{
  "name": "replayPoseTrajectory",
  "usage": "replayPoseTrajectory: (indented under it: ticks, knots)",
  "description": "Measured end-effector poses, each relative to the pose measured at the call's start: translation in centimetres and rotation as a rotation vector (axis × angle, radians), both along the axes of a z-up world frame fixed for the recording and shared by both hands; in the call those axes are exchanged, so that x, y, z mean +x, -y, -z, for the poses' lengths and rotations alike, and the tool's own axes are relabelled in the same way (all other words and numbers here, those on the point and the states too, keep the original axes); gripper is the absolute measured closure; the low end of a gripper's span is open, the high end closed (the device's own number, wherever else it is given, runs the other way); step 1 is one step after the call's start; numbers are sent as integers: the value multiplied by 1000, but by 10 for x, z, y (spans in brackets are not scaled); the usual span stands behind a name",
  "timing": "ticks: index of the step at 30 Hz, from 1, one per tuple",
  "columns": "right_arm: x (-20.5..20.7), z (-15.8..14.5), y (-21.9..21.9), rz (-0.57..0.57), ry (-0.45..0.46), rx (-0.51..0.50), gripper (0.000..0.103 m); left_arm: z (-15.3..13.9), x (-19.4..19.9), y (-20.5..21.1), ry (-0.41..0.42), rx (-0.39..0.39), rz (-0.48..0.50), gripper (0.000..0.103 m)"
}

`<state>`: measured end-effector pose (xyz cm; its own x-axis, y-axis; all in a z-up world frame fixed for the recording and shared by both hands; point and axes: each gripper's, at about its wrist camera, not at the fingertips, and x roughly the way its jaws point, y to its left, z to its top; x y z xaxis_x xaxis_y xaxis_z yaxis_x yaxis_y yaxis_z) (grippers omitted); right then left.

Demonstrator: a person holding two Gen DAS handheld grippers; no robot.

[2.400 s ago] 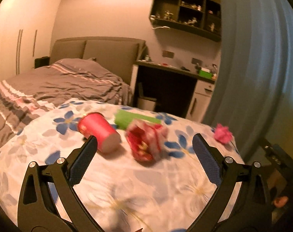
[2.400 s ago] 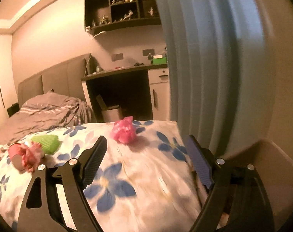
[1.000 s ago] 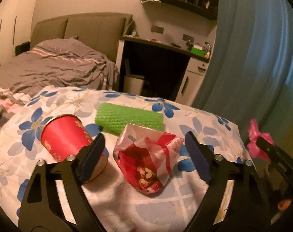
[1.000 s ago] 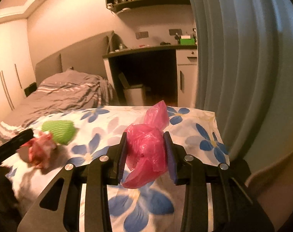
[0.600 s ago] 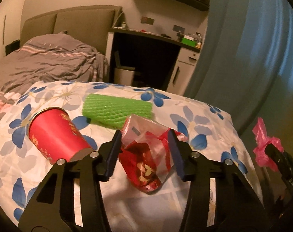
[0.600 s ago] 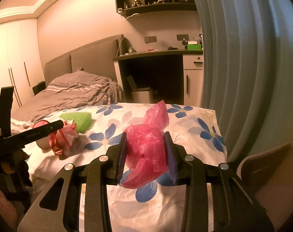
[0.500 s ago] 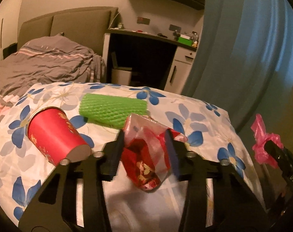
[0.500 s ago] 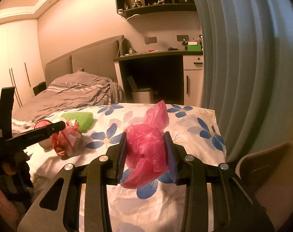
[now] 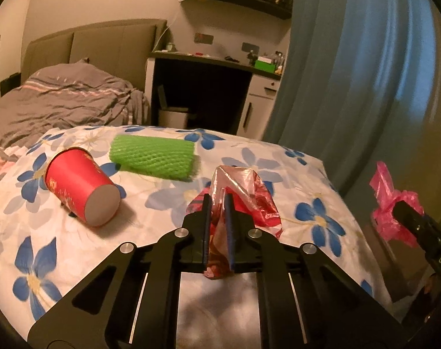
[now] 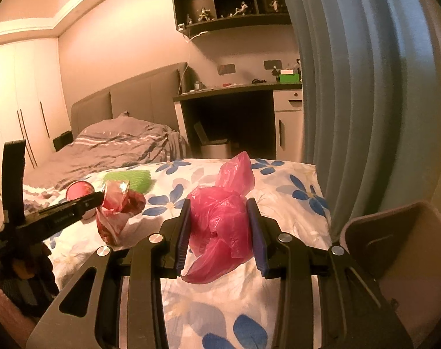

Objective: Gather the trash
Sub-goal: 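Carry the pink bag and red-white wrapper in both tools over the brown bin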

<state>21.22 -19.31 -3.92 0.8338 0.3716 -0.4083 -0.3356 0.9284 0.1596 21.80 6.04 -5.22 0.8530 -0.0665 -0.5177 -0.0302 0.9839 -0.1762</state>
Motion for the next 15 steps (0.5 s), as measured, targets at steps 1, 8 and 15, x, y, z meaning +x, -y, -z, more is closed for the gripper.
replayPoseTrajectory:
  ticks: [1,8,15]
  knots:
    - [-3,-1,2,4,4,2,66,-1,-4,4,7,7,4,95]
    - [-23,-4,11,32,24,16,66,-17,-28,41,61,37,67,95]
    - [-42,-13,29,72,59,35,66,-30,-42,69,95,50,118,95]
